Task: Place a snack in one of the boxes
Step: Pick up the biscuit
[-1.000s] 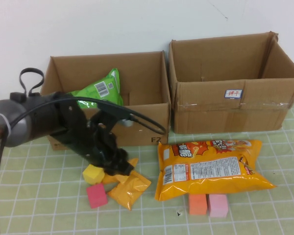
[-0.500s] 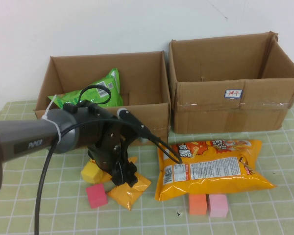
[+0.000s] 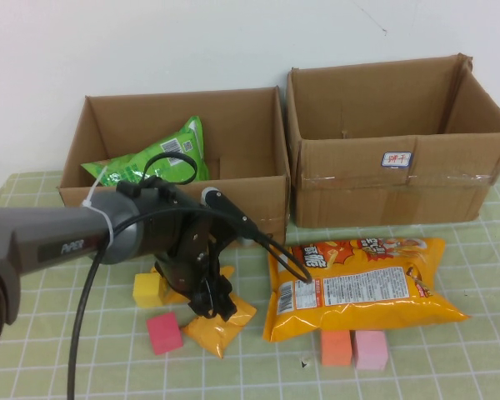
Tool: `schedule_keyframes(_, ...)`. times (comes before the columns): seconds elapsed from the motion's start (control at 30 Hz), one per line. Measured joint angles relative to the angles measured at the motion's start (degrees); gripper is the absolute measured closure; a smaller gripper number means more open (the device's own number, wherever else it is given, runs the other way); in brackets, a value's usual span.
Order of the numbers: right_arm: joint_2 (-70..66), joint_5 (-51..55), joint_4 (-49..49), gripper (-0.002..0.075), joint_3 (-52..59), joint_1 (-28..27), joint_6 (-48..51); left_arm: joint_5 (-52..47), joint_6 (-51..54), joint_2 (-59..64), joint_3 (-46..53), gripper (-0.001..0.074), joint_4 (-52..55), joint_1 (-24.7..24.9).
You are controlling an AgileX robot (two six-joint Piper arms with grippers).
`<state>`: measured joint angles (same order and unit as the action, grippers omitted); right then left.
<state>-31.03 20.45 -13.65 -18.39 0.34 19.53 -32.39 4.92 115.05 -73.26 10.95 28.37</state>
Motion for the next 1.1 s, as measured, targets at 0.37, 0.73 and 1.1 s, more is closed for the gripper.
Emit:
schedule_keyframes(0.37, 0.0, 0.0, 0.0, 0.0728, 0.0, 0.0, 0.0, 0.22, -0.12, 1.15, -0.22, 0.0521, 0.31, 0.0)
schedule_keyframes(0.73, 0.0, 0.0, 0.0, 0.0728, 0.0, 0.0, 0.0, -0.11, -2.96, -0.17, -0.35, 0.0724, -0.78, 0.13)
schedule_keyframes(1.1, 0.0, 0.0, 0.0, 0.0728, 0.0, 0.0, 0.0, -1.77, -5.98, -2.91, -0.82, 0.0701, -2.39, 0.13)
